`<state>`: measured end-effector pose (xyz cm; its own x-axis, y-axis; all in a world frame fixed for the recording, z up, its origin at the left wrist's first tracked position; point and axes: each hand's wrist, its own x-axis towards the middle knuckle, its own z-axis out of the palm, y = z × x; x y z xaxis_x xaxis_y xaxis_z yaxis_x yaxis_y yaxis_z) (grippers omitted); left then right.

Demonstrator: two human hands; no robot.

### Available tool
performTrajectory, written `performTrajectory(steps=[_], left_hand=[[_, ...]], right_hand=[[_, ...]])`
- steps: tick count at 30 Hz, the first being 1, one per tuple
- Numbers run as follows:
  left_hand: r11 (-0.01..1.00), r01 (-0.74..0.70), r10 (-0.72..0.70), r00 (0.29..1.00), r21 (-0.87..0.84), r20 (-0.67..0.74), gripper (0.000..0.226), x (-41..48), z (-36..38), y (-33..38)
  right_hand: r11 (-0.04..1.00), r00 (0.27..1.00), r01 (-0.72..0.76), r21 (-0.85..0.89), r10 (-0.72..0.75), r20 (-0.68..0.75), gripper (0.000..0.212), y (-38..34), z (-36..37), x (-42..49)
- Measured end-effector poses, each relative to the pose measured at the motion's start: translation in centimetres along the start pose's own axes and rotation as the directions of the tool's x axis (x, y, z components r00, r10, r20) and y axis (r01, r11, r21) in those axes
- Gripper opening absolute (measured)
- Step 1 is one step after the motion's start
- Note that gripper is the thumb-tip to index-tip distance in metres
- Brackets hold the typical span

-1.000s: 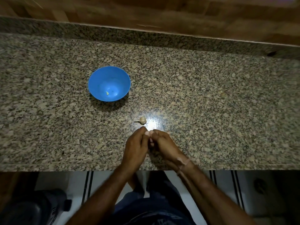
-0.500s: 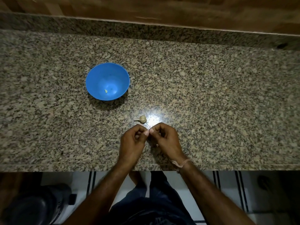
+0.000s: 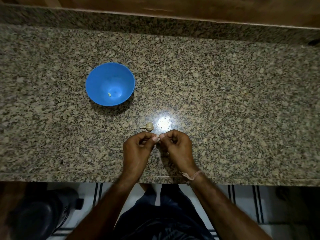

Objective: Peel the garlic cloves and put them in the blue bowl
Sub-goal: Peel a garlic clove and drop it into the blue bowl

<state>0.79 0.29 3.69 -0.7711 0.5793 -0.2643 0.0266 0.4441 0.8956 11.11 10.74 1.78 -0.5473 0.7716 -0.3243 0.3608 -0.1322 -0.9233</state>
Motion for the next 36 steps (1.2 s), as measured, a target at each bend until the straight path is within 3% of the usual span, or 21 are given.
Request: performTrajectory(steps=[12, 16, 22, 27, 31, 36], left_hand=[[0.974, -0.161, 0.153, 0.986, 0.159, 0.061, 0.009, 0.3, -0.7, 0.5], [0.974, -0.166, 0.157, 0.985, 0.155, 0.067, 0.008, 0.3, -0.7, 0.7], [0.956, -0.199, 0.184, 0.979, 0.214, 0.09, 0.007, 0.1, -0.5, 0.8], [0.95, -0.17, 0.163, 0.985, 0.263, 0.048, 0.007, 0.3, 0.0, 0.6], [0.946, -0.142, 0.143, 0.99, 0.292, 0.018, 0.015, 0.6, 0.4, 0.2], [0.954, -0.17, 0.163, 0.985, 0.246, 0.048, 0.018, 0.6, 0.6, 0.6]], right_hand=[[0.991, 0.998, 0.061, -0.116, -0.063, -0.008, 0.018, -0.6, -0.6, 0.3], [0.999, 0.999, 0.046, -0.013, -0.046, 0.005, 0.015, -0.3, -0.5, 0.2], [0.972, 0.996, -0.092, 0.217, 0.086, 0.036, 0.017, -0.4, -0.2, -0.1], [0.877, 0.954, -0.298, 0.378, 0.265, 0.137, 0.013, -0.6, -0.1, 0.0], [0.807, 0.924, -0.382, 0.451, 0.337, 0.18, 0.009, -0.1, -0.1, 0.2], [0.832, 0.934, -0.354, 0.428, 0.336, 0.119, 0.025, 0.2, 0.2, 0.4]])
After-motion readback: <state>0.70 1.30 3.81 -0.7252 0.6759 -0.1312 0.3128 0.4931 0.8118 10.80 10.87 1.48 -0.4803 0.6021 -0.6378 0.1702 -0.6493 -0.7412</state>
